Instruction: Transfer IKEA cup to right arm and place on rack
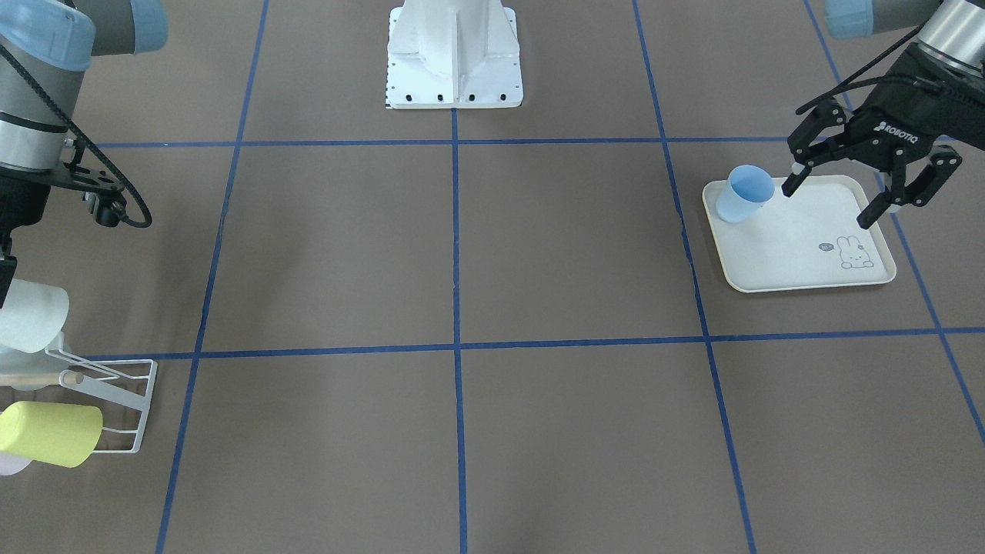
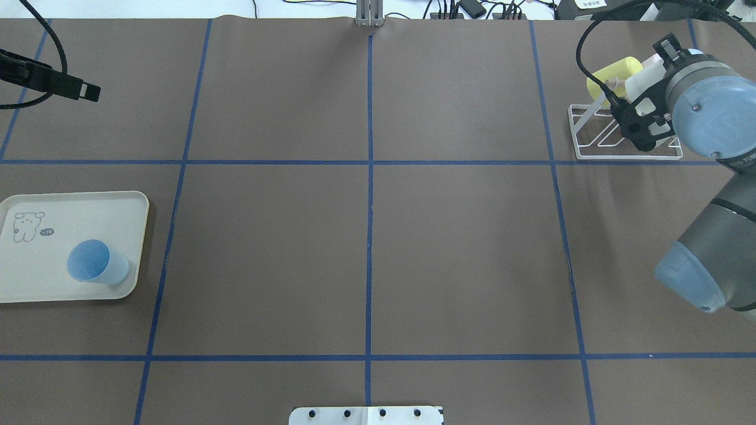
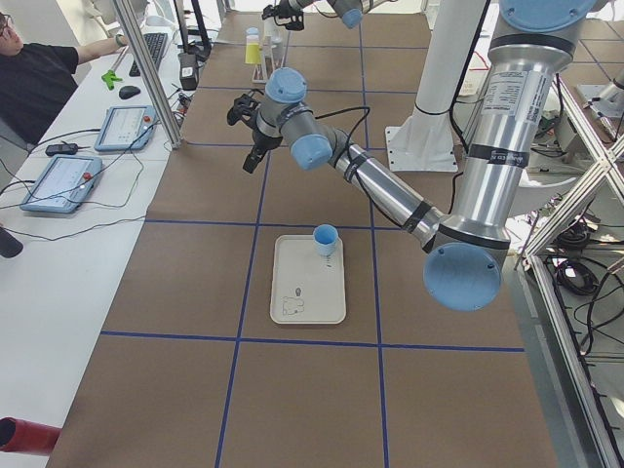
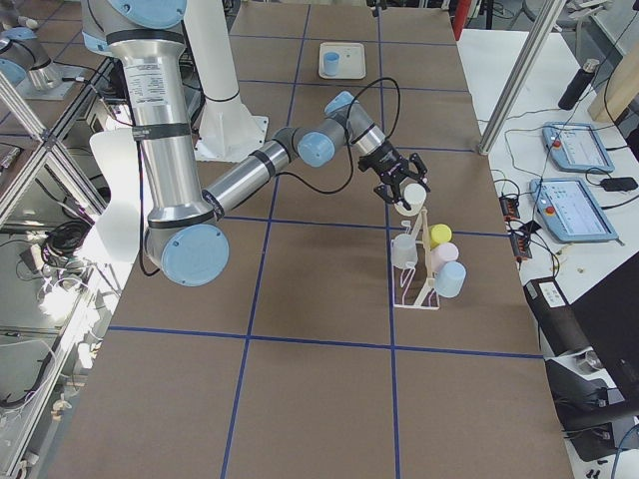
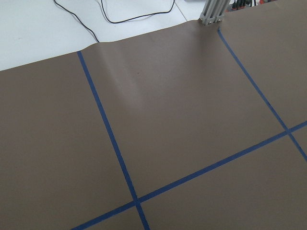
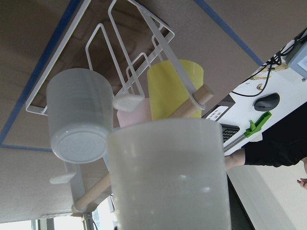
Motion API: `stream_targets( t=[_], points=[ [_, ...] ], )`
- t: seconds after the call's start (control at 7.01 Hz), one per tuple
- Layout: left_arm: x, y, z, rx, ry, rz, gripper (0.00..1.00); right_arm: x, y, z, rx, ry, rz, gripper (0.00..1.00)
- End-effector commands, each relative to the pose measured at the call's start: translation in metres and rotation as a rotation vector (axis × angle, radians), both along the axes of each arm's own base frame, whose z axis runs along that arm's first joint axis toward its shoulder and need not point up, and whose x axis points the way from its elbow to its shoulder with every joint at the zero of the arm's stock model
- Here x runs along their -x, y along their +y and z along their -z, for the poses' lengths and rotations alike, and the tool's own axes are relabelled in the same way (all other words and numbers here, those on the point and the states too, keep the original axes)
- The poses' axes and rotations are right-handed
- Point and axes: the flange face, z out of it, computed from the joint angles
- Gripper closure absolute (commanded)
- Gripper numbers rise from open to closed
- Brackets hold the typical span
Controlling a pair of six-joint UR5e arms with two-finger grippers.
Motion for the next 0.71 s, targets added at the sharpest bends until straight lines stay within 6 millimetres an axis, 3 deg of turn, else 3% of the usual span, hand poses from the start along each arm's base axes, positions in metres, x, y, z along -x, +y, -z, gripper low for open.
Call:
stream_targets(
  t=[0.0,0.57],
  points=[
    [0.000,0.000,0.000,0.000,0.000,0.000,0.00,0.006,0.000,-0.015,0.020,0.024,0.006,0.65],
    [0.000,0.000,0.000,0.000,0.000,0.000,0.00,0.019,-0.004,-0.029,0.028,0.060,0.006,0.65]
  ],
)
